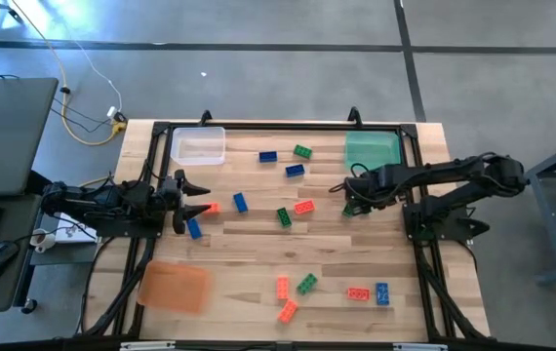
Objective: Sort & place blocks by color
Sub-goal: Put the green game piece into the green bin
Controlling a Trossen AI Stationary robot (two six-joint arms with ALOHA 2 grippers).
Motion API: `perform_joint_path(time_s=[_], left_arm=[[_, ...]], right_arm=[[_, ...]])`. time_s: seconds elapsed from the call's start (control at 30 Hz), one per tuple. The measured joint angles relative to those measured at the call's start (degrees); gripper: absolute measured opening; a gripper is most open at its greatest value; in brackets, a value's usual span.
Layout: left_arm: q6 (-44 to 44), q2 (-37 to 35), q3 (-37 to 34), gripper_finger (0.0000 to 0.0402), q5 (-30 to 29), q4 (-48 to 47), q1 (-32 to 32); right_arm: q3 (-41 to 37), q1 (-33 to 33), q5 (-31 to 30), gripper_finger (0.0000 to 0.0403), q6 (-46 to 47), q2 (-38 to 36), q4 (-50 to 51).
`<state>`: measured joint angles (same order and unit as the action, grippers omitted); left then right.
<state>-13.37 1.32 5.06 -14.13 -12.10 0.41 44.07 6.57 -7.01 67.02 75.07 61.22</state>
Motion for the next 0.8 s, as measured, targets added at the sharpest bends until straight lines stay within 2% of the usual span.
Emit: perform_joint_path(time_s=[0.4,0.8], left_arm=[[-0.1,0.0,0.0,0.0235,0.0,0.0,0.0],[0.0,0.0,0.0,0.0235,0.0,0.0,0.0]], right_arm=[[-6.0,0.2,1.2,0.0197,0.0,-0.3,-10.6],[-6.5,0.2,-0.8,0.0197,0.2,-0.1,-11.9]])
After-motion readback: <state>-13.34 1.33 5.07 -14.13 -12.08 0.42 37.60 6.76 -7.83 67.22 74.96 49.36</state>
